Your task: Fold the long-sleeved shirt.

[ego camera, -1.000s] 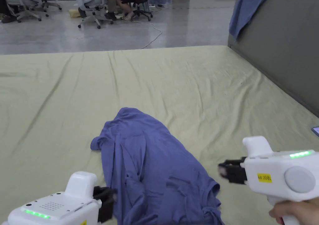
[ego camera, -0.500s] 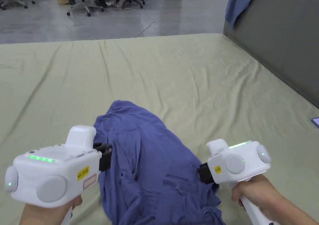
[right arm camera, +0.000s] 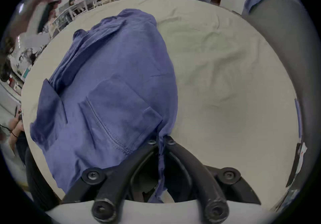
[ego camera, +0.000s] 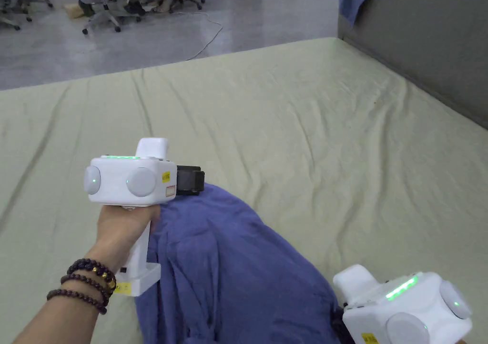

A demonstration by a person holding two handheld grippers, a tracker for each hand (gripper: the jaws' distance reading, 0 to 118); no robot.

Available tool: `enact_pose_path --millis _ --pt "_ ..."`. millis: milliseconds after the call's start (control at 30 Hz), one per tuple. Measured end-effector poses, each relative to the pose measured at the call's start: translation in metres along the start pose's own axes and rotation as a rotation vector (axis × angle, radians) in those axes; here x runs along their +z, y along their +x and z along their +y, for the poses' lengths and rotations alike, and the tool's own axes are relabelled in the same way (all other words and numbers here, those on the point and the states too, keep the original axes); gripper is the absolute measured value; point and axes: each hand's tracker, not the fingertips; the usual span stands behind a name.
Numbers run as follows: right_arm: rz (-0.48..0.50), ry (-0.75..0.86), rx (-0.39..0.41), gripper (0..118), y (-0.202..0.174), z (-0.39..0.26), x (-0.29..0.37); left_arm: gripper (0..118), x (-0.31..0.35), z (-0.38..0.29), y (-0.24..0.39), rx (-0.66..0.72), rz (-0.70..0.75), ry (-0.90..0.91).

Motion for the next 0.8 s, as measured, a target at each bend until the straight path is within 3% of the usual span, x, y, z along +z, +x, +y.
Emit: enact_pose_path --millis 200,333,400,467,533,667,733,800 --pt "0.003 0.006 0.012 0 0.0 -0.001 -0.006 118 -0.102 0.01 -0.015 -0.077 0.123 -0.165" --pt "0.0 0.016 0.016 0 0.0 -0.001 -0.008 115 -0.14 0.007 -0.019 -0.052 0.093 -0.233" --pt "0.01 0.02 0.005 0 0.003 0.0 -0.009 82 -0.138 0.004 -0.01 -0.05 0.014 -0.233" --pt "0.02 0.022 -0.011 0 0.005 0.0 -0.01 50 -0.125 0.006 -0.002 -0.089 0.029 -0.193" --pt "0.02 0.023 -0.013 0 0.003 0.0 -0.009 4 -0.112 0.007 0.004 -0.124 0.042 -0.152" --pt "0.035 0.028 -0.001 0 0.007 0.002 -0.001 5 -0.065 0.024 -0.011 -0.037 0.052 -0.075" --pt "0.094 0.026 -0.071 0 0.018 0.011 0.022 5 -0.026 0.042 -0.023 -0.026 0.044 -0.038" --pt "0.142 0.125 -0.106 0 0.025 0.022 0.058 5 0.019 0.059 -0.036 -0.052 0.044 0.039"
